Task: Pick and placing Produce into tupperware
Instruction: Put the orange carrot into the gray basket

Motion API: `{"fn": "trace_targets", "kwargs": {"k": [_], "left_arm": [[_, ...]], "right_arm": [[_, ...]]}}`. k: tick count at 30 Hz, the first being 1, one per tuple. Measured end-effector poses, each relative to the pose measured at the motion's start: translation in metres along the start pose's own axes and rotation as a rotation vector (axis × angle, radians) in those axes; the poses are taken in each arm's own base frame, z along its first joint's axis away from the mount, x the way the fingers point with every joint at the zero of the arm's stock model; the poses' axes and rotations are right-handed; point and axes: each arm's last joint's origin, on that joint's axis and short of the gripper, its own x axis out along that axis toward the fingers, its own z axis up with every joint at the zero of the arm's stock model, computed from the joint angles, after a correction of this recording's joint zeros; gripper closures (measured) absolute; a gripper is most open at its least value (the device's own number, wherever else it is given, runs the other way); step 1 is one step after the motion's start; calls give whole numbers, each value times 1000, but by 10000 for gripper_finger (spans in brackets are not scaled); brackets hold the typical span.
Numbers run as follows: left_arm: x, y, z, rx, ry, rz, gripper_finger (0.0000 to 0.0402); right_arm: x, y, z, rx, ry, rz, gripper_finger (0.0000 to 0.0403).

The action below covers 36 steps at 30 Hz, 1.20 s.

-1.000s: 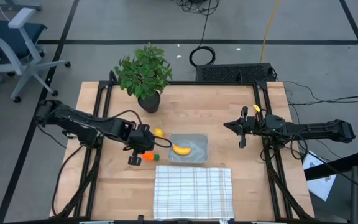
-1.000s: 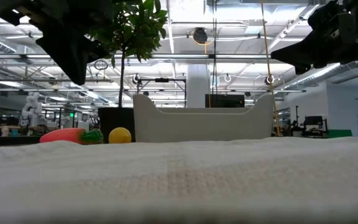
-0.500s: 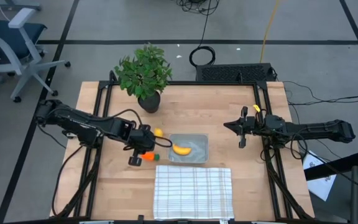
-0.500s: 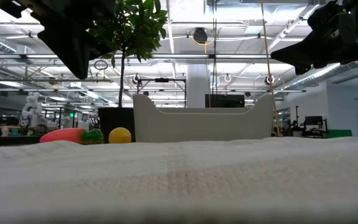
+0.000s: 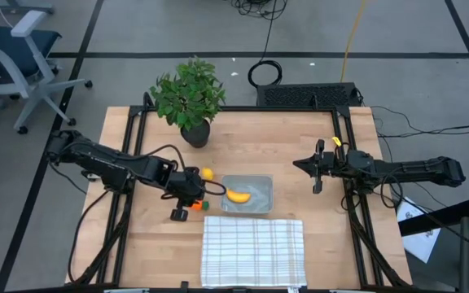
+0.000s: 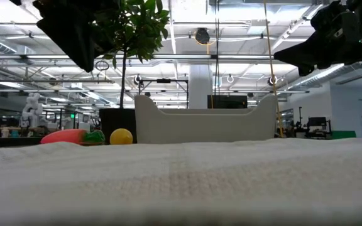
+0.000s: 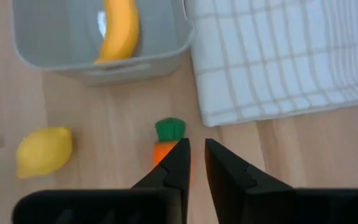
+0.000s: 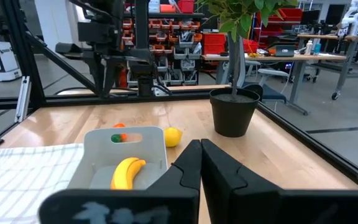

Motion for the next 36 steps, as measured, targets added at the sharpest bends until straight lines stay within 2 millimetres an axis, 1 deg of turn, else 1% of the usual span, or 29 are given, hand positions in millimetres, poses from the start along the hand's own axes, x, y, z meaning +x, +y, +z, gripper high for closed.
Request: {"fn": "trace_targets", "kwargs": {"k": [5, 6, 8, 10, 13, 20, 23, 25, 27, 29, 31, 36], "left_arm": [[0, -3, 0, 140, -6, -51, 333], [0, -3, 0, 134, -5, -53, 332], [0, -3, -1, 54, 7, -53, 329], [0, 1, -2, -28, 26, -56, 315], [0, 5, -2, -116, 32, -49, 272], [0, 5, -2, -118, 30, -23, 131], [6, 5, -3, -118, 52, 1, 88], [7, 5, -5, -134, 72, 43, 70], [13, 5, -4, -152, 86, 74, 58], [20, 6, -7, -149, 129, 116, 52], [26, 6, -7, -143, 152, 143, 51], [44, 3, -8, -110, 209, 144, 50]], "right_arm": [[0, 0, 0, 0, 0, 0, 403], [0, 0, 0, 0, 0, 0, 403], [0, 0, 0, 0, 0, 0, 403], [0, 0, 0, 0, 0, 0, 403], [0, 0, 0, 0, 0, 0, 403], [0, 0, 0, 0, 0, 0, 403], [0, 0, 0, 0, 0, 0, 403], [0, 0, 0, 0, 1, 0, 403], [0, 0, 0, 0, 1, 0, 403], [0, 0, 0, 0, 4, 0, 403], [1, 0, -1, -1, 7, 0, 403], [1, 0, -2, -2, 17, 0, 403]]}}
